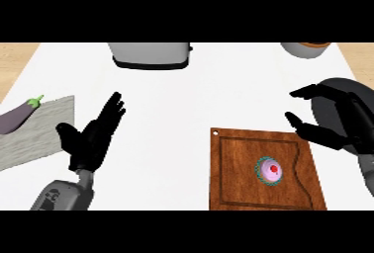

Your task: Pick the cupcake from the cutting board and place it in the pan

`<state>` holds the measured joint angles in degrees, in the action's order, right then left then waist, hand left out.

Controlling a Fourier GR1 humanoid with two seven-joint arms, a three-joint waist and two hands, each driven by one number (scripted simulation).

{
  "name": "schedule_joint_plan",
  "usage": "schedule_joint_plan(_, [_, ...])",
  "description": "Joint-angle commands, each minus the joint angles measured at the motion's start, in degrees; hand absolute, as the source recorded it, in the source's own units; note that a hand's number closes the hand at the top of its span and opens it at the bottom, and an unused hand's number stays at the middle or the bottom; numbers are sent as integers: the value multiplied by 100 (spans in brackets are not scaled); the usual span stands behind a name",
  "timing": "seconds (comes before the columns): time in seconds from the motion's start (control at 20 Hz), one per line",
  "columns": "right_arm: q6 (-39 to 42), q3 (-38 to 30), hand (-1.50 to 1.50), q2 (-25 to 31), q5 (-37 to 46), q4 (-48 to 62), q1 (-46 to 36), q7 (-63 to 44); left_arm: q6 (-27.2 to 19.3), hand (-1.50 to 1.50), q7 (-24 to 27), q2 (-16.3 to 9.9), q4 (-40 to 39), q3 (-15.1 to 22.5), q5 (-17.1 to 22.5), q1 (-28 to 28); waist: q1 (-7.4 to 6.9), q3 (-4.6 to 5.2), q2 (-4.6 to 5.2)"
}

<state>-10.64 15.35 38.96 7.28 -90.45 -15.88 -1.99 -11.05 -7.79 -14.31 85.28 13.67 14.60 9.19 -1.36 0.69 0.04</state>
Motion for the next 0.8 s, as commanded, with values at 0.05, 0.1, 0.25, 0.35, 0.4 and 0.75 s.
schedule_joint_plan(0.05, [-1325, 612, -150, -711, 1583, 137, -157, 392, 449, 0, -164, 258, 105, 277, 384, -239, 21, -69, 8])
schedule_joint_plan(0.1, [-1504, 749, -150, -787, 1826, -122, -73, 368, 585, 0, -106, 205, -21, 111, 545, -248, 86, -65, -4])
schedule_joint_plan(0.25, [-609, 1162, -150, -431, 2207, -254, -74, -272, 605, 0, -484, 53, 239, -63, 621, -83, 124, -63, -11])
schedule_joint_plan(0.35, [92, 1691, -150, -138, 2639, -310, -151, -1229, 643, 0, -225, 73, 245, 121, 513, -400, 87, -39, -37])
schedule_joint_plan(0.4, [444, 1805, -150, -29, 2785, -297, -299, -1628, 661, 0, -275, 39, 329, 143, 528, -473, 37, -30, -51])
schedule_joint_plan(0.75, [2966, 2738, -150, 149, 3398, -247, -929, -3693, 673, 0, -283, 91, 223, 99, 532, -245, -4, -7, -47])
